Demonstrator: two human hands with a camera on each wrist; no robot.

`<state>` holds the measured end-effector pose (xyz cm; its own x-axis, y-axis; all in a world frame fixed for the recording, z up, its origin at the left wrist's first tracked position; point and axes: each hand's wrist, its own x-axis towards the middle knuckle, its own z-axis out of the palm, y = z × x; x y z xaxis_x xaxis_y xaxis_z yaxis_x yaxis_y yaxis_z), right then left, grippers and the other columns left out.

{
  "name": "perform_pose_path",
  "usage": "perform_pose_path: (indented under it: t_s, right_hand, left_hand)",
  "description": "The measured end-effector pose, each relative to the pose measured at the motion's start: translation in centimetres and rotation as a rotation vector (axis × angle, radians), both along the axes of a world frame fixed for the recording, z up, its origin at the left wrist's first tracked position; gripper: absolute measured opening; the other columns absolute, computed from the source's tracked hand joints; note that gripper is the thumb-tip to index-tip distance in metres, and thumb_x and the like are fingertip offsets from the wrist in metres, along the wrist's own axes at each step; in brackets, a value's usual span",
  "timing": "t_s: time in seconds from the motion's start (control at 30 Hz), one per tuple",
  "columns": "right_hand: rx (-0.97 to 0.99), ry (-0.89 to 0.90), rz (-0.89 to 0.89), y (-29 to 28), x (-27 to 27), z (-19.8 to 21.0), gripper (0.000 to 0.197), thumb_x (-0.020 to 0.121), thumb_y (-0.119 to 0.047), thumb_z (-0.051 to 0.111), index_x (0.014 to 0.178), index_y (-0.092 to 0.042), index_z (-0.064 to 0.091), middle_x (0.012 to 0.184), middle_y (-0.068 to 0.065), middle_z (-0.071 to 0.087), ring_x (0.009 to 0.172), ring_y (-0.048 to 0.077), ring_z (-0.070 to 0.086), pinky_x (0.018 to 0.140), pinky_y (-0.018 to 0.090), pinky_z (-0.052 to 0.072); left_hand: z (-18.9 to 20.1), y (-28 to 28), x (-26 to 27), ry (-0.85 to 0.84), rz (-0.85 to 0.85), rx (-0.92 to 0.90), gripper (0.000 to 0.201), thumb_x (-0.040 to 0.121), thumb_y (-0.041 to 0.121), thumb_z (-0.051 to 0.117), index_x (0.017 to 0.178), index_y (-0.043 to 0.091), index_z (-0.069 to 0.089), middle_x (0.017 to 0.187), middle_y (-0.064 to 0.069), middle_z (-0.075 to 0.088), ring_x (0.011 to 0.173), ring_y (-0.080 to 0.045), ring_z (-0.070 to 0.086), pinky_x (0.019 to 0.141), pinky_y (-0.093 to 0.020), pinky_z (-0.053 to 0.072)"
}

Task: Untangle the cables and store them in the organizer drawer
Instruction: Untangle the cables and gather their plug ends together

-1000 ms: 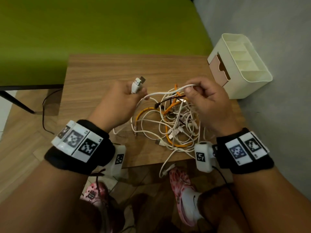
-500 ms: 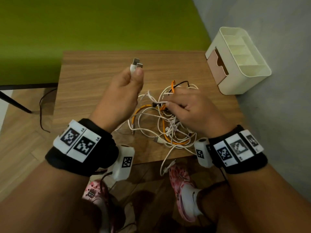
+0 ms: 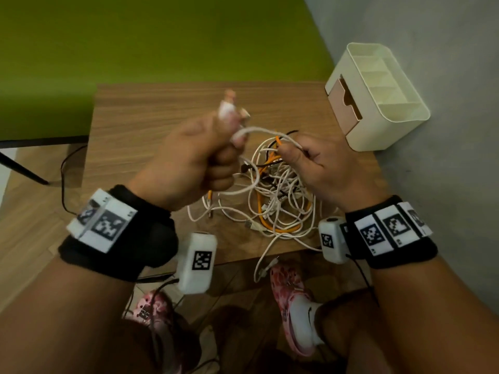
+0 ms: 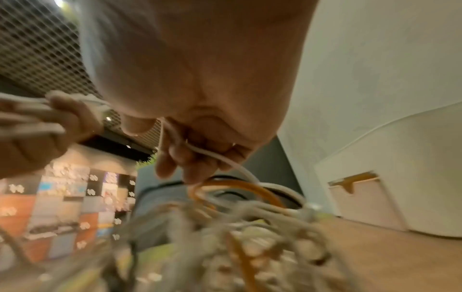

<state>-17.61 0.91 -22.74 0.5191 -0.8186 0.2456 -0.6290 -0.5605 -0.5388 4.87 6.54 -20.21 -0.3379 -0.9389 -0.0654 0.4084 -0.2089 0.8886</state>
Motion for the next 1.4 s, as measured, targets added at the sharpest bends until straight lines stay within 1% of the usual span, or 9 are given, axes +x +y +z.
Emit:
perform_pose_path:
  t_s: [0.1,0.17,0.27,0.43,0.6,0.7,0.93,1.07,1.4]
  right_hand:
    - [0.141,0.061,-0.076,-0.3,-1.0,-0.1,0.038,0.101,-0.046,0.043,0.072,-0.027,0.059,0.066,-0.007,0.055,0.065,0.006,0.052,0.057,0.026,0.033]
    - [0.19,0.008,-0.124,-0.1,-1.0,0.4,0.029,0.102,-0.041,0.044,0.078,-0.038,0.061,0.07,-0.014,0.058,0.069,-0.002,0.053,0.058,0.019,0.036]
    - [0.15,-0.058,-0.123,0.2,-0.2,0.9,0.027,0.102,-0.033,0.048,0.084,-0.024,0.066,0.072,-0.011,0.059,0.071,-0.002,0.053,0.058,0.01,0.034]
    - [-0.113,0.115,-0.016,0.0,1.0,-0.8,0.025,0.096,-0.028,0.057,0.08,-0.013,0.068,0.074,-0.004,0.059,0.065,0.01,0.048,0.06,0.019,0.031]
    - [-0.241,0.186,0.025,0.2,1.8,-1.8,0.022,0.092,-0.024,0.06,0.075,-0.01,0.064,0.074,0.001,0.059,0.066,0.021,0.054,0.068,0.032,0.029]
    - [-0.231,0.1,0.069,0.8,2.4,-0.9,0.017,0.093,-0.022,0.06,0.084,-0.01,0.066,0.08,-0.002,0.058,0.072,0.008,0.046,0.069,0.026,0.029]
    - [-0.204,-0.146,0.012,1.6,2.7,0.8,0.015,0.094,-0.018,0.064,0.087,-0.005,0.068,0.08,-0.002,0.054,0.068,0.004,0.044,0.06,0.01,0.032]
    - [-0.207,-0.207,-0.008,1.6,2.7,0.9,0.014,0.093,-0.019,0.066,0.086,-0.007,0.069,0.08,-0.009,0.052,0.065,-0.001,0.045,0.062,0.008,0.033]
    - [-0.007,-0.241,-0.088,0.8,1.8,0.0,0.018,0.098,-0.023,0.057,0.093,-0.01,0.068,0.082,-0.009,0.054,0.074,0.0,0.051,0.064,0.009,0.037]
  left_hand:
    - [0.1,-0.5,1.8,-0.058,0.145,0.007,0.029,0.098,0.035,0.038,0.076,0.017,0.044,0.05,0.01,0.023,0.039,-0.004,0.014,0.039,-0.016,0.013]
    - [-1.1,-0.9,2.5,-0.466,0.3,-0.001,0.035,0.103,0.034,0.041,0.074,0.016,0.05,0.048,0.009,0.037,0.038,-0.008,0.025,0.041,-0.02,0.023]
    - [-3.0,-1.2,2.4,-1.171,0.385,-0.055,0.036,0.103,0.036,0.043,0.084,0.013,0.064,0.06,0.004,0.056,0.049,-0.012,0.051,0.05,-0.03,0.032]
    - [-2.1,-0.5,1.8,-1.388,0.65,-0.293,0.026,0.102,0.034,0.043,0.107,0.013,0.058,0.086,-0.001,0.052,0.074,-0.021,0.045,0.062,-0.033,0.025]
    - [-2.4,0.0,-0.5,-1.192,0.582,-0.587,0.032,0.099,0.033,0.044,0.104,0.007,0.061,0.091,-0.004,0.059,0.077,-0.019,0.05,0.065,-0.033,0.033]
    - [-3.0,0.2,-1.8,-1.035,0.457,-0.528,0.035,0.097,0.037,0.044,0.107,0.01,0.063,0.093,-0.007,0.067,0.084,-0.025,0.062,0.072,-0.047,0.049]
    - [-3.1,-0.1,-1.9,-0.864,0.243,-0.383,0.025,0.1,0.033,0.048,0.089,0.016,0.064,0.078,0.006,0.068,0.073,-0.016,0.062,0.067,-0.043,0.049]
    - [-2.8,0.0,-2.1,-0.696,0.194,-0.289,0.025,0.1,0.034,0.05,0.085,0.018,0.062,0.06,0.014,0.052,0.049,0.001,0.042,0.05,-0.022,0.035]
    - [-1.5,-0.2,0.1,-0.279,0.203,-0.014,0.028,0.092,0.036,0.05,0.073,0.016,0.054,0.056,0.002,0.036,0.045,-0.009,0.024,0.042,-0.022,0.015]
